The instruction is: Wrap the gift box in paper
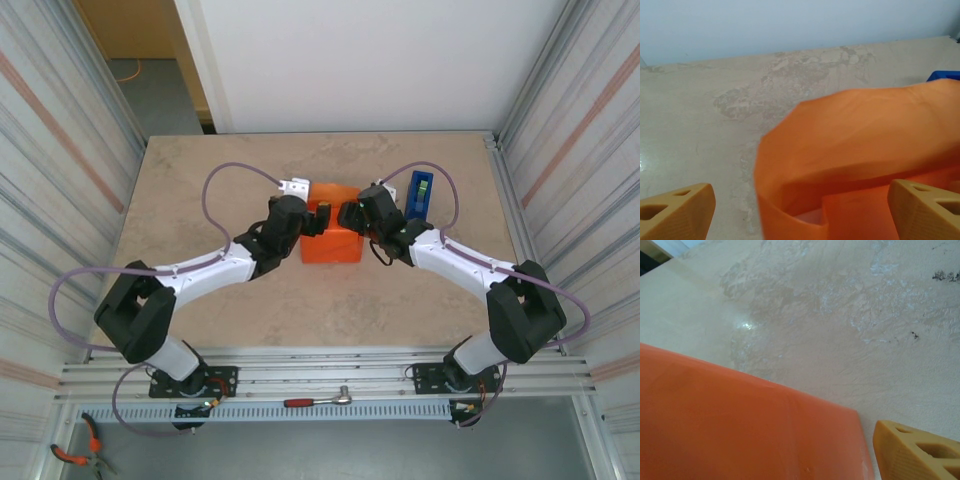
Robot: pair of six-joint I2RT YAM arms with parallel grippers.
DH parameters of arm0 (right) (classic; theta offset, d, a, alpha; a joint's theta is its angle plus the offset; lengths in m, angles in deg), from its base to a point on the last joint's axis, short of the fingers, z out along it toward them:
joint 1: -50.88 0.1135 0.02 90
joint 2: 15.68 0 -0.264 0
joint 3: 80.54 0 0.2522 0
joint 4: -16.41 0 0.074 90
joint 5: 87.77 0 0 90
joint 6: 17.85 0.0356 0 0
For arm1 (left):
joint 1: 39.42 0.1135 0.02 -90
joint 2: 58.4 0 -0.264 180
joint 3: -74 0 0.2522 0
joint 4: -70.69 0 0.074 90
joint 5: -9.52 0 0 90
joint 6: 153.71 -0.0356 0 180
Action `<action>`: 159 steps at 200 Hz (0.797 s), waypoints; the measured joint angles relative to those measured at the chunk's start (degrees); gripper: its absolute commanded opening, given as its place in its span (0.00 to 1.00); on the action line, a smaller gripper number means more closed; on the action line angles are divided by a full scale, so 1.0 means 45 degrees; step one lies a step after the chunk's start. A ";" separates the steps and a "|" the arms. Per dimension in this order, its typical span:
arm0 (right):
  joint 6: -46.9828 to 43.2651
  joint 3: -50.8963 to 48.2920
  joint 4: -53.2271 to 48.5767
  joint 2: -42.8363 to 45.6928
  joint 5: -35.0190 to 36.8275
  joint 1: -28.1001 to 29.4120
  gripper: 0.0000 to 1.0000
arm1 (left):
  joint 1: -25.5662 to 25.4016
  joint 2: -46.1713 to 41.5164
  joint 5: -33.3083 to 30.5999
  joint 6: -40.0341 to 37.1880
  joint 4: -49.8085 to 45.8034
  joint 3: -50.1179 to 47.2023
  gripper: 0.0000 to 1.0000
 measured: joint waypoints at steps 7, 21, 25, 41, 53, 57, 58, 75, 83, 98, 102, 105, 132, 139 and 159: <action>0.0000 0.0000 0.0000 0.0000 0.0005 0.0000 0.76 | -0.0053 0.0053 0.0000 0.0000 0.0015 0.0000 0.90; 0.0000 0.0000 -0.0005 0.0000 0.0005 0.0000 0.76 | -0.0092 0.0194 0.0000 0.0000 0.0015 0.0000 0.90; 0.0000 0.0000 -0.0005 0.0000 0.0005 0.0000 0.76 | -0.0121 0.0238 0.0000 0.0000 0.0015 0.0005 0.90; 0.0000 0.0000 -0.0010 0.0000 0.0000 0.0000 0.76 | -0.0131 0.0442 -0.0019 0.0000 0.0015 0.0010 0.90; 0.0000 0.0010 -0.0039 0.0000 -0.0010 0.0000 0.76 | -0.0146 0.0627 -0.0102 0.0000 0.0015 0.0015 0.90; -0.0005 0.0029 -0.0053 0.0000 -0.0015 0.0000 0.76 | -0.0155 0.0685 -0.0126 0.0000 0.0015 0.0019 0.90; 0.0000 0.0034 -0.0063 0.0000 -0.0015 0.0000 0.76 | -0.0155 0.0709 -0.0146 0.0034 0.0019 0.0019 0.90; -0.0044 0.0160 -0.0291 0.0005 -0.0087 0.0000 0.76 | -0.0223 0.0840 -0.0423 0.0049 0.0010 0.0185 0.89; -0.0068 0.0238 -0.0413 0.0005 -0.0160 -0.0010 0.76 | -0.0267 0.0933 -0.0573 0.0053 -0.0015 0.0257 0.89; -0.0102 0.0384 -0.0680 0.0005 -0.0418 -0.0112 0.77 | -0.0359 0.1064 -0.0845 0.0092 -0.0083 0.0413 0.89; -0.0107 0.0432 -0.0767 0.0010 -0.0520 -0.0160 0.77 | -0.0374 0.1069 -0.0908 0.0092 -0.0092 0.0427 0.89; -0.0112 0.0466 -0.0826 0.0010 -0.0597 -0.0175 0.77 | -0.0389 0.1073 -0.0942 0.0092 -0.0102 0.0437 0.89; -0.0141 0.0631 -0.1501 0.0223 -0.1341 -0.0452 0.78 | -0.0466 0.1107 -0.1287 0.0107 -0.0355 0.0568 0.89; -0.0141 0.0646 -0.1710 0.0345 -0.1520 -0.0529 0.78 | -0.0466 0.1127 -0.1360 0.0117 -0.0379 0.0597 0.89; -0.0146 0.0670 -0.2147 0.0826 -0.1899 -0.0753 0.78 | -0.0466 0.1195 -0.1457 0.0204 -0.0379 0.0646 0.89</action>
